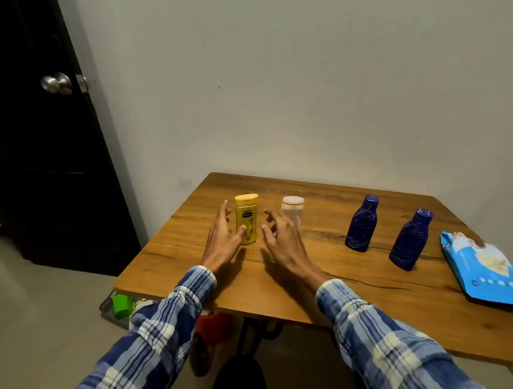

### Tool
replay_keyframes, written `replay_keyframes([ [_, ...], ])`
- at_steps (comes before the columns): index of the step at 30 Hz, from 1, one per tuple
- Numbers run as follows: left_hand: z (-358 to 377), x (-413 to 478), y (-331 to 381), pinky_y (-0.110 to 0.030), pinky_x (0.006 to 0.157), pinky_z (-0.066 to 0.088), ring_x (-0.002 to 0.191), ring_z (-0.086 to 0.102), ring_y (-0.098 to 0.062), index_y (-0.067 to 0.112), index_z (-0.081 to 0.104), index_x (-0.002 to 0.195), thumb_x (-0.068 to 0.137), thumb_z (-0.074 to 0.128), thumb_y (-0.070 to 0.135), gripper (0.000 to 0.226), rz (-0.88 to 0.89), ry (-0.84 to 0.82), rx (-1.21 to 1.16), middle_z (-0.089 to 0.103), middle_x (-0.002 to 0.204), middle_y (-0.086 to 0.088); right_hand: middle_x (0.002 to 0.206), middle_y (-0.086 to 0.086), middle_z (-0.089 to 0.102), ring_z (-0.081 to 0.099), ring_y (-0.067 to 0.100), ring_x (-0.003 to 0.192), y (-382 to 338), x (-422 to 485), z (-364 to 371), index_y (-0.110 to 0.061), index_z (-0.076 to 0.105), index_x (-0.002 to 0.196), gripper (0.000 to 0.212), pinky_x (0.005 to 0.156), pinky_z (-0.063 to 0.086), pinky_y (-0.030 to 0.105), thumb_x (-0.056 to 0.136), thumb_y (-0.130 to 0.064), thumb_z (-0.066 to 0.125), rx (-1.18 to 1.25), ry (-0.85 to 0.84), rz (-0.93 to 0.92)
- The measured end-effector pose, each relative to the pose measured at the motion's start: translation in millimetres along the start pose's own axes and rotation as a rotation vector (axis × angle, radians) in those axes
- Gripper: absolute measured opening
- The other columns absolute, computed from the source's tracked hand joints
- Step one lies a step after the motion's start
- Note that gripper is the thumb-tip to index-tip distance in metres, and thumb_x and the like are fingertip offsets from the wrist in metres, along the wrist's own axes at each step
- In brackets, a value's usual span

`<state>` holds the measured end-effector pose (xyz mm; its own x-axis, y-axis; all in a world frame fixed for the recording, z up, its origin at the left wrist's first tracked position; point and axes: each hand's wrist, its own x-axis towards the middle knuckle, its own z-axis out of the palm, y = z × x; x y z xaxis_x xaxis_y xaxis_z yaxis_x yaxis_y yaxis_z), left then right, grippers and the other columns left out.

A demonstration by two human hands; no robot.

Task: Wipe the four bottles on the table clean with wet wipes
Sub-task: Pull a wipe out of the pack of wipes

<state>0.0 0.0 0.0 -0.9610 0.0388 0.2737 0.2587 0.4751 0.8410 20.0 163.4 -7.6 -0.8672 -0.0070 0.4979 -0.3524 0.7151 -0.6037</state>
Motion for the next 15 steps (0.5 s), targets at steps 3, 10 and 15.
replay_keyframes([
  [3,4.7,4.2,-0.4,-0.05,0.109,0.045,0.133,0.051,-0.022,0.021,0.028,0.155,0.096,0.065,0.014,0.071,0.004,-0.01,-0.064,0.049,0.151,-0.009,0.147,0.008,0.05,0.053,0.017,0.126,-3.1,3.7,9.4,-0.015,0.041,0.148,0.048,0.103,0.048,0.031,0.102,-0.021,0.052,0.035,-0.022,0.064],
  [10,10.7,9.0,-10.9,-0.046,0.096,0.056,0.12,0.061,-0.025,0.015,0.051,0.136,0.099,0.059,0.012,0.037,0.032,-0.003,-0.08,0.064,0.131,-0.009,0.142,0.005,0.054,0.054,0.017,0.126,-5.6,10.9,21.7,-0.017,0.044,0.145,0.043,0.107,0.048,0.037,0.103,-0.018,0.05,0.063,-0.055,0.07],
  [15,17.3,7.1,-3.7,-0.018,0.08,0.051,0.116,0.059,-0.015,0.012,0.051,0.137,0.1,0.057,0.009,0.038,0.08,-0.028,-0.093,0.062,0.132,-0.008,0.128,0.001,0.064,0.061,0.006,0.103,3.6,6.9,14.5,-0.019,0.045,0.144,0.042,0.081,0.055,0.017,0.103,-0.015,0.05,0.133,-0.013,0.063],
])
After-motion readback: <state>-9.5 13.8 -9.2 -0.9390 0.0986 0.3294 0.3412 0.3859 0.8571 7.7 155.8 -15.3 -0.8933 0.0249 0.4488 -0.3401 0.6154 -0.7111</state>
